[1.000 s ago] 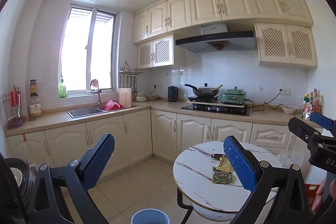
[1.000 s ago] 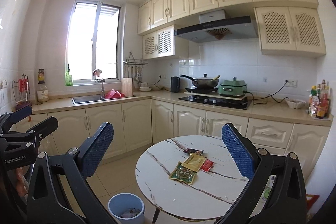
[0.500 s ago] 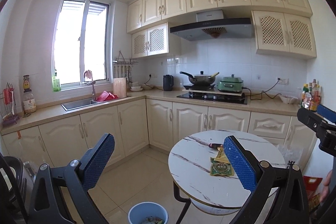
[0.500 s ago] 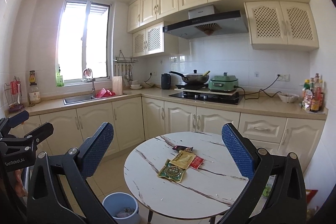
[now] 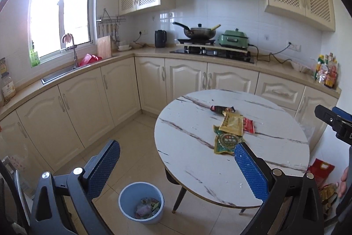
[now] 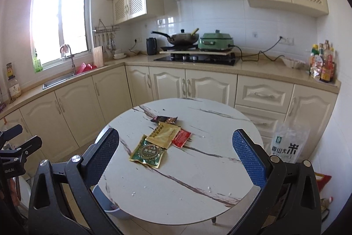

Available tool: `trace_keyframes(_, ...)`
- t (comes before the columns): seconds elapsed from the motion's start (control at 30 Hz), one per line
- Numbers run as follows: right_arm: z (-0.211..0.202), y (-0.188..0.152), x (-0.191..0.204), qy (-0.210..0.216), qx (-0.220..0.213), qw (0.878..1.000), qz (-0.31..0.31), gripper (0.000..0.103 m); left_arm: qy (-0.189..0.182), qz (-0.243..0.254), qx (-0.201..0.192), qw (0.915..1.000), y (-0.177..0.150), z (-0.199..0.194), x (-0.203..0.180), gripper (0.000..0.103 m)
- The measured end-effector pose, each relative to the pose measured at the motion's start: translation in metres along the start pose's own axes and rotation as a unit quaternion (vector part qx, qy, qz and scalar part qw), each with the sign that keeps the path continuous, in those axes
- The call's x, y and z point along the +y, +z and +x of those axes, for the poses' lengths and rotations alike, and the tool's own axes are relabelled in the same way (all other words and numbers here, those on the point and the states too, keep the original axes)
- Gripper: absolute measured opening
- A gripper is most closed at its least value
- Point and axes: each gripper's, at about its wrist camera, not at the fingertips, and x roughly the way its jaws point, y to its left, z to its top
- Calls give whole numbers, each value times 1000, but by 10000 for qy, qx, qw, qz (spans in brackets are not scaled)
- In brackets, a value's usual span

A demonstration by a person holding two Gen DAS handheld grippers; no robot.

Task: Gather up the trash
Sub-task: 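Move both tools back toward the table, then grasp the yellow packet with the left tool while the right tool grasps the red sachet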

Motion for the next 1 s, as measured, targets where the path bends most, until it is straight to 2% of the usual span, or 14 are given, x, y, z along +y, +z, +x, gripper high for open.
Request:
trace_keyframes(0.23, 95, -9, -24, 5, 877, 9961, 14, 103, -163, 99, 628, 9978, 37, 93, -11, 102)
trace_keyframes(0.3, 125, -11, -27, -70, 1222, 9925, -71, 103, -257, 109, 797, 9964, 51, 122, -12, 102)
trace_keyframes(0.5, 203, -10, -37, -57, 1902, 9817, -103, 103, -569, 182, 1230, 9906, 88, 210, -30, 102)
trace_keyframes(0.6, 218, -7, -49, -209, 1911, 9813, 31, 103, -912, 324, 1466, 9845, 106, 256, -50, 102)
trace_keyframes(0.7, 227, -6, -65, -242, 1920, 9809, 206, 103, -997, 624, 1612, 9799, 119, 297, -74, 102)
trace_keyframes(0.83, 242, -10, -83, -175, 2071, 9774, 389, 103, -1157, 927, 1968, 9692, 123, 348, -100, 102)
trace_keyframes(1.0, 252, -14, -94, -82, 2149, 9755, 459, 103, -1193, 1284, 2142, 9609, 127, 387, -125, 102)
